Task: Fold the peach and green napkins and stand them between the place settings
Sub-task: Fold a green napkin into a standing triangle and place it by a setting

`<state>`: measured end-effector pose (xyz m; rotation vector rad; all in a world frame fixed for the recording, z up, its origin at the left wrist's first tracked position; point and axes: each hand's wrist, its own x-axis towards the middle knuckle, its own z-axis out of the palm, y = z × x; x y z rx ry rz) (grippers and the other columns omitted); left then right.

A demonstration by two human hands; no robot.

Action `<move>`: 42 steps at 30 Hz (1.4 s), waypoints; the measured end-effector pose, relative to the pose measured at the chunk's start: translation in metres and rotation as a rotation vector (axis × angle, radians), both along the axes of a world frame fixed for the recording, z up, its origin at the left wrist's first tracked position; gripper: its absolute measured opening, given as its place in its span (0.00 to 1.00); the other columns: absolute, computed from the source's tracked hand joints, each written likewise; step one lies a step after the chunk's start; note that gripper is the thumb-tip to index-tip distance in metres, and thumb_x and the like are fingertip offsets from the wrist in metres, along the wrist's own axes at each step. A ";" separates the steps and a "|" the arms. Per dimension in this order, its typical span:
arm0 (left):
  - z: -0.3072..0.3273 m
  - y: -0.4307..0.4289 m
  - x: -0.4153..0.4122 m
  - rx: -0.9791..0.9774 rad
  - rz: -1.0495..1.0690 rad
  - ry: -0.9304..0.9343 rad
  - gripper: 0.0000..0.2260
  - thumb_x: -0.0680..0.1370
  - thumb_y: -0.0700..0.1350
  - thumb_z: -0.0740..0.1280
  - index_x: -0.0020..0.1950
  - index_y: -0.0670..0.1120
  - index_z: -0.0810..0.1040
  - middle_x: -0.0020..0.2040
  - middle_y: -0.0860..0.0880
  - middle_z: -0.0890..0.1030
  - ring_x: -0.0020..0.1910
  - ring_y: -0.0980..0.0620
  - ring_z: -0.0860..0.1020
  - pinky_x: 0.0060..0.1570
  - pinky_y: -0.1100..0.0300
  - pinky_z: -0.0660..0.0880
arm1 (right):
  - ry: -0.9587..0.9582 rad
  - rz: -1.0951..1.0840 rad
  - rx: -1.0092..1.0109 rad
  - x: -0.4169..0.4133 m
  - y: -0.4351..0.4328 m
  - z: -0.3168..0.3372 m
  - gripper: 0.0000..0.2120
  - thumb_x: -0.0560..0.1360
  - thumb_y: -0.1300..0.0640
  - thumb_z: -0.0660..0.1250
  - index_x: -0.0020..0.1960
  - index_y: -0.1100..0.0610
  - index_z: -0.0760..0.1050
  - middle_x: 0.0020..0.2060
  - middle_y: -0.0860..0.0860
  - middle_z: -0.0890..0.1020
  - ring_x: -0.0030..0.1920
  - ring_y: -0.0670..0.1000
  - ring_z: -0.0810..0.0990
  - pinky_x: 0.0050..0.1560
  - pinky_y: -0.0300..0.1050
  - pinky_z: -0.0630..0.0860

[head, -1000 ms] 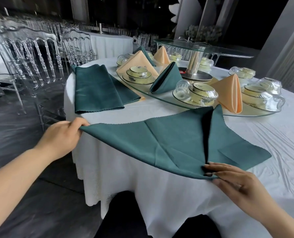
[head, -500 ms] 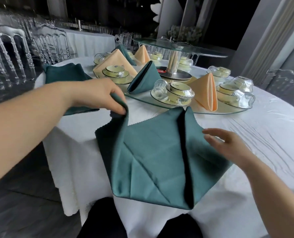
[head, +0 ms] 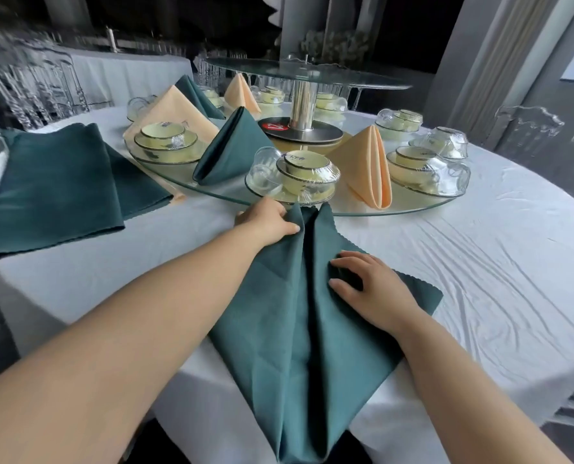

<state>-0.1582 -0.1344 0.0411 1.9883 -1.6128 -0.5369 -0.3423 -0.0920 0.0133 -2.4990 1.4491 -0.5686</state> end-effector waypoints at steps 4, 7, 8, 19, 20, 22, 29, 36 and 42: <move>-0.006 -0.012 -0.001 -0.007 0.090 -0.016 0.14 0.74 0.53 0.68 0.55 0.47 0.78 0.59 0.48 0.78 0.62 0.46 0.72 0.61 0.57 0.61 | -0.002 0.011 -0.008 -0.002 -0.001 0.000 0.18 0.76 0.50 0.62 0.65 0.51 0.71 0.68 0.45 0.68 0.69 0.46 0.63 0.66 0.35 0.55; -0.011 -0.016 -0.006 -0.022 0.139 -0.036 0.15 0.74 0.55 0.67 0.56 0.48 0.77 0.59 0.48 0.78 0.62 0.46 0.72 0.62 0.56 0.59 | -0.016 0.039 -0.012 -0.002 -0.001 0.000 0.18 0.76 0.51 0.62 0.65 0.50 0.70 0.67 0.45 0.69 0.69 0.45 0.63 0.67 0.35 0.54; -0.012 -0.017 -0.008 -0.029 0.153 -0.048 0.15 0.74 0.55 0.66 0.56 0.49 0.77 0.59 0.48 0.78 0.62 0.46 0.72 0.62 0.56 0.58 | -0.020 0.047 -0.015 -0.001 -0.002 -0.001 0.18 0.76 0.50 0.62 0.65 0.50 0.70 0.67 0.44 0.69 0.69 0.46 0.63 0.67 0.36 0.55; -0.008 -0.011 -0.017 0.056 0.105 -0.193 0.25 0.76 0.57 0.62 0.68 0.44 0.68 0.70 0.43 0.67 0.69 0.42 0.63 0.66 0.54 0.59 | -0.187 -0.121 -0.144 0.009 0.005 0.009 0.17 0.69 0.38 0.60 0.35 0.52 0.70 0.35 0.47 0.77 0.43 0.49 0.67 0.46 0.40 0.58; -0.003 -0.006 -0.016 0.076 0.080 -0.168 0.27 0.76 0.57 0.62 0.69 0.43 0.67 0.71 0.42 0.65 0.69 0.41 0.63 0.66 0.53 0.60 | -0.108 -0.111 -0.090 0.012 0.007 0.010 0.16 0.71 0.40 0.62 0.35 0.53 0.69 0.32 0.46 0.75 0.43 0.48 0.66 0.46 0.40 0.58; 0.009 0.008 -0.009 0.037 0.035 -0.109 0.25 0.76 0.54 0.63 0.69 0.44 0.67 0.71 0.43 0.64 0.69 0.42 0.64 0.66 0.54 0.62 | 0.013 -0.104 0.005 0.017 0.009 0.012 0.16 0.73 0.43 0.63 0.35 0.53 0.69 0.29 0.43 0.70 0.44 0.50 0.68 0.46 0.40 0.59; 0.013 0.101 -0.006 0.110 -0.275 -0.248 0.15 0.71 0.60 0.66 0.33 0.51 0.73 0.36 0.56 0.77 0.43 0.53 0.76 0.41 0.59 0.72 | 0.218 -0.111 0.055 0.034 0.013 0.021 0.15 0.73 0.44 0.60 0.36 0.55 0.70 0.38 0.52 0.77 0.48 0.55 0.74 0.51 0.45 0.63; 0.004 0.108 -0.025 0.053 -0.269 -0.426 0.10 0.71 0.53 0.65 0.39 0.47 0.77 0.41 0.50 0.79 0.43 0.48 0.73 0.36 0.60 0.64 | 0.303 -0.099 0.002 0.044 0.013 0.023 0.09 0.72 0.51 0.61 0.37 0.56 0.70 0.31 0.51 0.70 0.42 0.54 0.69 0.48 0.43 0.60; -0.003 0.107 -0.019 -0.009 -0.252 -0.244 0.07 0.71 0.48 0.66 0.37 0.46 0.79 0.38 0.50 0.80 0.46 0.48 0.77 0.36 0.61 0.67 | 0.167 -0.117 -0.004 0.046 0.010 0.022 0.08 0.72 0.53 0.62 0.36 0.55 0.69 0.39 0.54 0.77 0.48 0.56 0.73 0.49 0.43 0.60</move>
